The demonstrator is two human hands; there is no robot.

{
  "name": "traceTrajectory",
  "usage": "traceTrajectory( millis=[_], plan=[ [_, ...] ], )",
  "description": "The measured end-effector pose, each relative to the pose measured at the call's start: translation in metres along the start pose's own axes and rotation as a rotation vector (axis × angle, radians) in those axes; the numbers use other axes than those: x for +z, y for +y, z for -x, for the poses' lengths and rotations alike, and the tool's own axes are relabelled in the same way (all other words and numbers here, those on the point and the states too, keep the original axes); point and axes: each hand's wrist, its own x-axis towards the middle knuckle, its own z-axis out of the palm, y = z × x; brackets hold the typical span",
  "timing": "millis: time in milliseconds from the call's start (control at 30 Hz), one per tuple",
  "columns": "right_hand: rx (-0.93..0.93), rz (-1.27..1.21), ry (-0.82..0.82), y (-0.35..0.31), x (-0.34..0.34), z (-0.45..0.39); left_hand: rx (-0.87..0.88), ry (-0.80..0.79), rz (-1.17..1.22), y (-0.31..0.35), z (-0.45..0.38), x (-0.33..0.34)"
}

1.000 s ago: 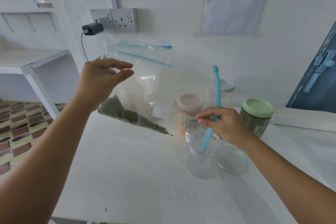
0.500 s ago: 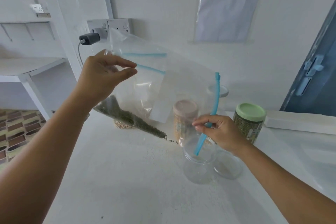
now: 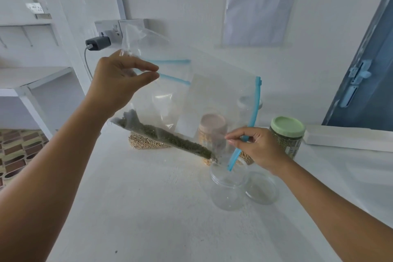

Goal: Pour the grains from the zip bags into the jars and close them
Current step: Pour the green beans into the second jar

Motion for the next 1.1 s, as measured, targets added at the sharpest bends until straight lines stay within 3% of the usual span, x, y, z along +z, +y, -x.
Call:
traceTrajectory(
  millis=[133,1100],
  plan=[
    [0.051,0.035,-0.076,0.003,0.001,0.005,0.026,-0.015,0.001,0.001,-0.003,0.003],
    [0.048,0.061,-0.065,0.008,0.001,0.010,0.055,-0.064,-0.045,0.010,-0.019,0.011]
  ],
)
